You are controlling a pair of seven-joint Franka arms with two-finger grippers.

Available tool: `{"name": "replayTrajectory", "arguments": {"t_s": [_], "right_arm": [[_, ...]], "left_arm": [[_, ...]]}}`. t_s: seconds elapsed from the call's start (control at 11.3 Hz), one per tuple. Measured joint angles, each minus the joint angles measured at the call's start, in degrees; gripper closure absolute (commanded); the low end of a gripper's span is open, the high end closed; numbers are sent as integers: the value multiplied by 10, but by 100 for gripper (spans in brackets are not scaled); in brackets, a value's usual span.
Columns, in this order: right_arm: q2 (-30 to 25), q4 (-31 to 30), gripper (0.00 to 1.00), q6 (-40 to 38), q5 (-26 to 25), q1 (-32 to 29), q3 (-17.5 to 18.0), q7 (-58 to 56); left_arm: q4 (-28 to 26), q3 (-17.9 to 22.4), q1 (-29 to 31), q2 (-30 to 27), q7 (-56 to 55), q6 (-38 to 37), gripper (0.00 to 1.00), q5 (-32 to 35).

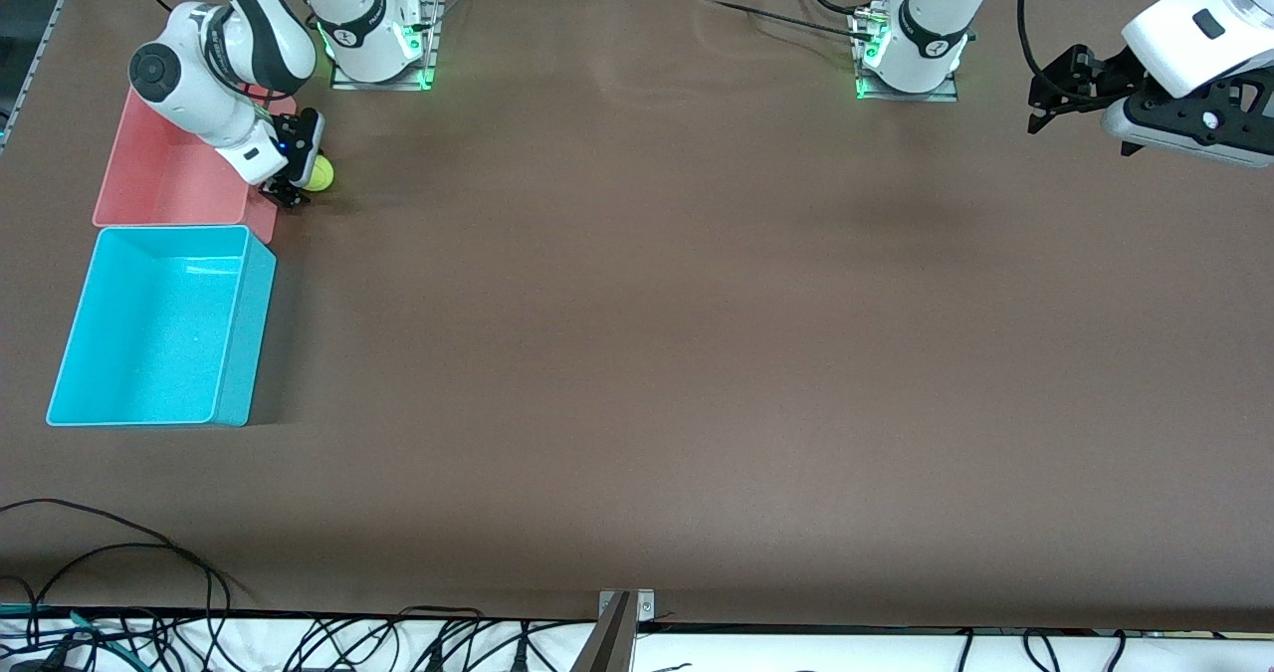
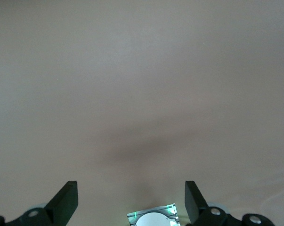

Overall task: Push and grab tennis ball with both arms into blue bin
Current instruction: 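Carry the ball with the right gripper over the blue bin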

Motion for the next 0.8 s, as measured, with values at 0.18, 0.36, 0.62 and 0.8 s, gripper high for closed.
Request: {"name": "replayTrajectory", "arguments": {"t_s": [0.18,0.36,0.62,0.8], "right_arm": [[28,0,67,23,0,0,0,1],[34,1,77,26,0,0,0,1],[33,7,86,20,0,0,1,4],[26,32,89,-23,0,1,5,15]], "left_arm": [[0,-2,0,0,0,0,0,0],[0,-3,0,0,0,0,0,0],[0,-5,0,0,0,0,0,0],[0,-6,0,0,0,0,0,0]]}}
